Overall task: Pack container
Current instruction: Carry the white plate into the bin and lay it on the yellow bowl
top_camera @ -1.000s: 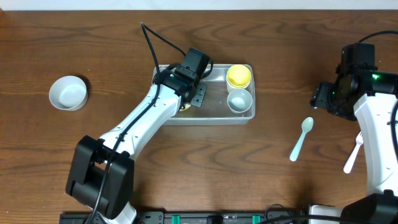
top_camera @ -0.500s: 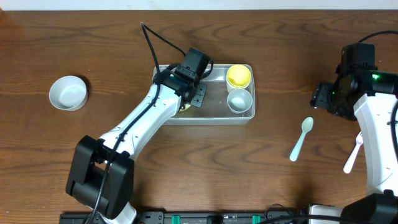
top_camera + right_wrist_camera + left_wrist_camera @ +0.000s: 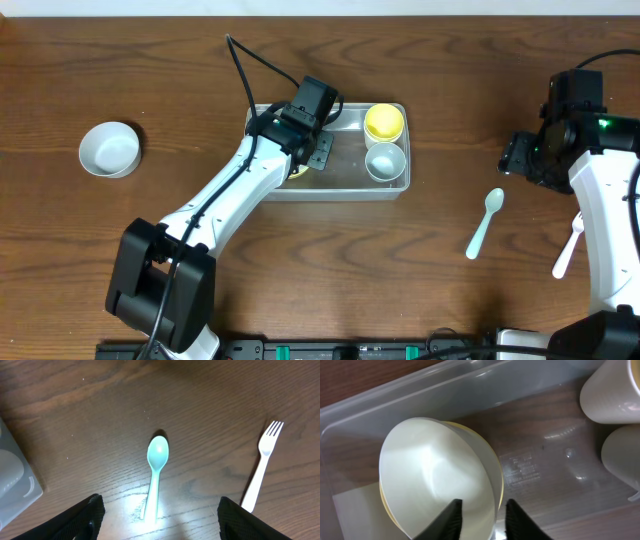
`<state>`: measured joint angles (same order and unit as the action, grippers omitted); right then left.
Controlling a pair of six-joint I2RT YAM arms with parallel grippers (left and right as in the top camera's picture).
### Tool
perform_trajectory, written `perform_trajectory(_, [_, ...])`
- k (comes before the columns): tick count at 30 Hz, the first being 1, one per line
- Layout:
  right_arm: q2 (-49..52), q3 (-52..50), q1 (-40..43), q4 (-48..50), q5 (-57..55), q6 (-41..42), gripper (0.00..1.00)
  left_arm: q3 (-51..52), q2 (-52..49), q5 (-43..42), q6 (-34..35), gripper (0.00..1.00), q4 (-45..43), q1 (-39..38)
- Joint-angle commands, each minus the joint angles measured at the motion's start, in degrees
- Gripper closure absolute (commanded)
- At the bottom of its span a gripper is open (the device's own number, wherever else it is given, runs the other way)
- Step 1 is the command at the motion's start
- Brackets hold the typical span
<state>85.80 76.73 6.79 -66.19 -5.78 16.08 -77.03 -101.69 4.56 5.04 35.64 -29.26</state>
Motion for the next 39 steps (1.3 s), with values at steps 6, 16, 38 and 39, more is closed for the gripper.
perform_trajectory(6, [-1.16,0.26,0.28,-0.04,0.22,0.15,0.26,-1.20,1.16,0.63,-0.09,0.92,0.26,0.17])
perform_trajectory(16, [-1.16,0.26,0.28,-0.04,0.22,0.15,0.26,-0.31,0.72,0.61,-0.07,0.94,0.20,0.17])
perform_trajectory(38, [-1.16,0.26,0.28,-0.28,0.22,0.15,0.26,-0.04,-4.79,-3.10,0.17,0.94,0.72,0.17])
perform_trajectory(39, [-1.16,0.26,0.28,-0.28,0.22,0.15,0.26,-0.04,-5.20,-3.10,0.15,0.94,0.92,0.17])
